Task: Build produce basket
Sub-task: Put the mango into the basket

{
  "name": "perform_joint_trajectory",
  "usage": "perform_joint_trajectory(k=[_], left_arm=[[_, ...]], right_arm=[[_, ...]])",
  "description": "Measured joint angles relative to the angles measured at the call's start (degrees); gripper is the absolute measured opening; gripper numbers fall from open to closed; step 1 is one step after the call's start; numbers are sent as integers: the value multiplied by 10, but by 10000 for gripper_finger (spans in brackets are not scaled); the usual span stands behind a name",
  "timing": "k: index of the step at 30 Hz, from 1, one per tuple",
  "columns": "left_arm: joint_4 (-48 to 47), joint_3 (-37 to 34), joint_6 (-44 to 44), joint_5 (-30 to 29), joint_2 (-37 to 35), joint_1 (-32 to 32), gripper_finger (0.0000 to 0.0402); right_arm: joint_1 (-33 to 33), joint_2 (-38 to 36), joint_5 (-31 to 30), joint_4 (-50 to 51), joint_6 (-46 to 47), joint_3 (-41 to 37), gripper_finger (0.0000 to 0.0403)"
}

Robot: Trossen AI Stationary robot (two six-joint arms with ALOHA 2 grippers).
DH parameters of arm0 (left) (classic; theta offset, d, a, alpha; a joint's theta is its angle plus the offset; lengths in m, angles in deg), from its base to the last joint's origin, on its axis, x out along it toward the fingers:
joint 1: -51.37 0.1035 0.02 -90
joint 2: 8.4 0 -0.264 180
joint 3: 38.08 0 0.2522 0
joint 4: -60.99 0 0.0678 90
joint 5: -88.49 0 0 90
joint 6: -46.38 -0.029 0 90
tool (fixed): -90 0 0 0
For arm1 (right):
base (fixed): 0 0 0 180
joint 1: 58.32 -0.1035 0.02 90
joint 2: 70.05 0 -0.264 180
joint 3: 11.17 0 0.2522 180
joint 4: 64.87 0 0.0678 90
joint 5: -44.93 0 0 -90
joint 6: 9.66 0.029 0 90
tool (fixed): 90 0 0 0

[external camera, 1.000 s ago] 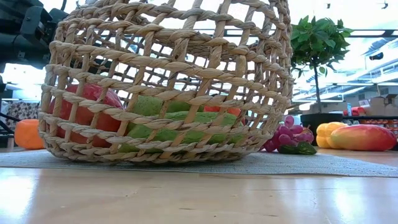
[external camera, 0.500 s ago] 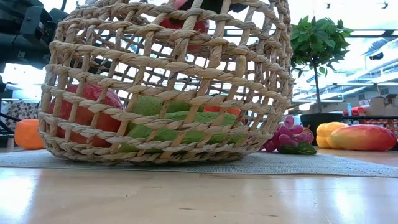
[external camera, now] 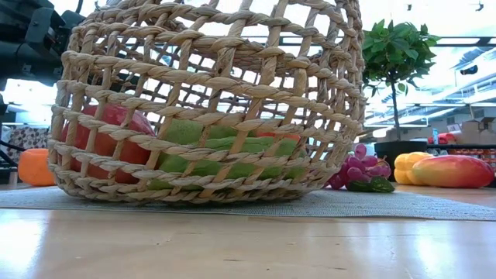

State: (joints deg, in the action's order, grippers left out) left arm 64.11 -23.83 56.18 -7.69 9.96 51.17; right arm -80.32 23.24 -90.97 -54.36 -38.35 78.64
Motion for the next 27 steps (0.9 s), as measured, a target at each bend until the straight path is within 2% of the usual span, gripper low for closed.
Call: perform_joint_trajectory(k=[2, 6, 12, 14, 21, 27], left_arm=[[0, 0, 0, 0, 0, 0, 286], [0, 0, 0, 0, 0, 0, 286], [0, 0, 0, 0, 0, 0, 286], [0, 0, 0, 0, 0, 0, 286], [0, 0, 0, 0, 0, 0, 286], [0, 0, 0, 0, 0, 0, 286]], right_arm=[[-7, -26, 3, -9, -7, 1, 388], [-6, -87, 53, 69, 40, -2, 380], [14, -190, 259, 225, 203, -27, 372], [17, -217, 295, 251, 268, -50, 369], [6, -264, 293, 459, 535, -93, 360], [29, -270, 273, 640, 662, -140, 352]])
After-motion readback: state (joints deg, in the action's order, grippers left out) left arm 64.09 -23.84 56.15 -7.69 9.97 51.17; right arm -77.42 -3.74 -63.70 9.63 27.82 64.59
